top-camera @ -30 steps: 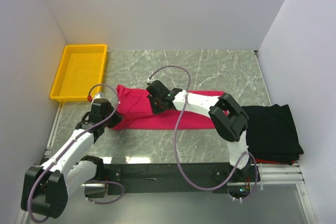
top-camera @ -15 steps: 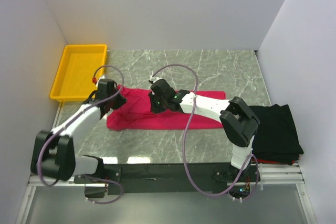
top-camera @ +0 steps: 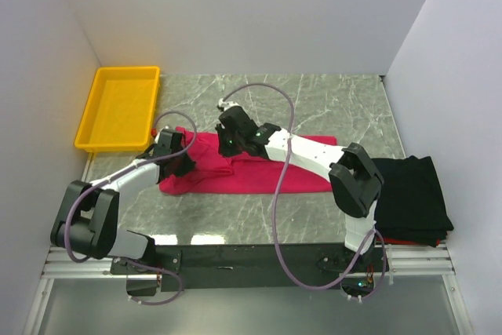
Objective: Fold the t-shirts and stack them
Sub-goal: Fold the tshirt
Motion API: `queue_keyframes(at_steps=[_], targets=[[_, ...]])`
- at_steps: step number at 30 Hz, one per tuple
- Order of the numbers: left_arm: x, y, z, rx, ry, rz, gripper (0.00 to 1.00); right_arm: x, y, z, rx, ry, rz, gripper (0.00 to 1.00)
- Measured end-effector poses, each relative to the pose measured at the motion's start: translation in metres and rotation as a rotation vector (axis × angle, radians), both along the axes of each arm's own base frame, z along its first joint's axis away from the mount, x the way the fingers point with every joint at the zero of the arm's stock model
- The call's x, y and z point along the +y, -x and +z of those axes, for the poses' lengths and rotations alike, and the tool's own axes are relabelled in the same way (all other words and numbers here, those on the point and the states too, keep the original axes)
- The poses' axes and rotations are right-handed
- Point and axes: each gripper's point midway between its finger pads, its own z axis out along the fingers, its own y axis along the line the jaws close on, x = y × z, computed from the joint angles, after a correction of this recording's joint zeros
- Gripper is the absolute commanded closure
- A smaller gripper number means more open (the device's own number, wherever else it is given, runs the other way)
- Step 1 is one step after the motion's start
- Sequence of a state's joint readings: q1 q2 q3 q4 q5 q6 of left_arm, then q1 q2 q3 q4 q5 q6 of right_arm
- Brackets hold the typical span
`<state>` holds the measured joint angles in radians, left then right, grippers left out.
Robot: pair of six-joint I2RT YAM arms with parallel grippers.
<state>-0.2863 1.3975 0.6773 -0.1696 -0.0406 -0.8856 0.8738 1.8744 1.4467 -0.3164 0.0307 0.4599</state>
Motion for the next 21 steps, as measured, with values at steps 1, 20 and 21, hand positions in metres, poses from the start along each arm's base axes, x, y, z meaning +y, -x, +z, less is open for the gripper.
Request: queue_keyframes(at_steps=[1, 20, 21], targets=[[0.000, 0.007, -0.003, 0.008, 0.001, -0.006, 0.94, 0.003, -0.004, 0.004, -0.007, -0.007, -0.001, 0.81], [-0.005, 0.055, -0.001, -0.037, 0.058, -0.049, 0.94, 0.020, -0.014, -0.048, 0.091, 0.026, 0.014, 0.81], [-0.004, 0.057, -0.002, -0.034, 0.058, -0.049, 0.94, 0.018, -0.010, -0.055, 0.104, 0.035, 0.017, 0.82]])
